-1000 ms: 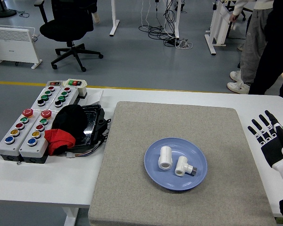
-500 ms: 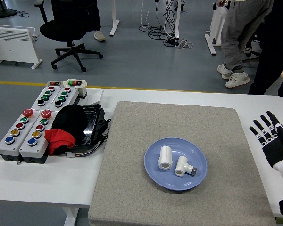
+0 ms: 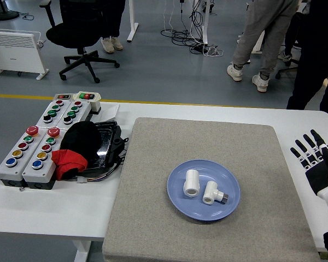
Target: Pick pipe place plate twice
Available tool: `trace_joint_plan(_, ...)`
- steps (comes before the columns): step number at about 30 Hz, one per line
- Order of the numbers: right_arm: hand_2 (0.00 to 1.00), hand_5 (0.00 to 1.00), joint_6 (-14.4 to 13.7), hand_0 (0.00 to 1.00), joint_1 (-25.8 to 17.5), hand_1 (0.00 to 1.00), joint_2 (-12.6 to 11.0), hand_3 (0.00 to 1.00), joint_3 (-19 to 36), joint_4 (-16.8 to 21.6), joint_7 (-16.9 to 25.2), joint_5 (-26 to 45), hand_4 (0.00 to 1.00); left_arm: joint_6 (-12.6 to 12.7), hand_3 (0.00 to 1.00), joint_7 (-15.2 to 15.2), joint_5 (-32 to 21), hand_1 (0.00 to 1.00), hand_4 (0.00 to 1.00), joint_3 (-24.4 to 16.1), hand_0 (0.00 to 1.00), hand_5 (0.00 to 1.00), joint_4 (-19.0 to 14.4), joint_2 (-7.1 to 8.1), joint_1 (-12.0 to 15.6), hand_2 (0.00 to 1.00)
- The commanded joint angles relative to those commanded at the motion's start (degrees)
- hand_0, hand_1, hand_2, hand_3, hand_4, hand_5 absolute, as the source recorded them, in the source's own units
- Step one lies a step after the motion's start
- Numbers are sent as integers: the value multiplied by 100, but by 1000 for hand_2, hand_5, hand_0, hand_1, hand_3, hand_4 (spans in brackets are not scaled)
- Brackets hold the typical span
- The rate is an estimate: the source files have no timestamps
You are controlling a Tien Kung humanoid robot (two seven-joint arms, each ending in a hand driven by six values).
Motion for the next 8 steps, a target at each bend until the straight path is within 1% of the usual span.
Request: trace_joint_plan(8, 895, 624, 0, 855, 19, 812, 0, 843, 47, -10, 6, -11, 644, 8, 646, -5, -37, 742, 401, 27, 732, 998, 3, 5, -22, 702)
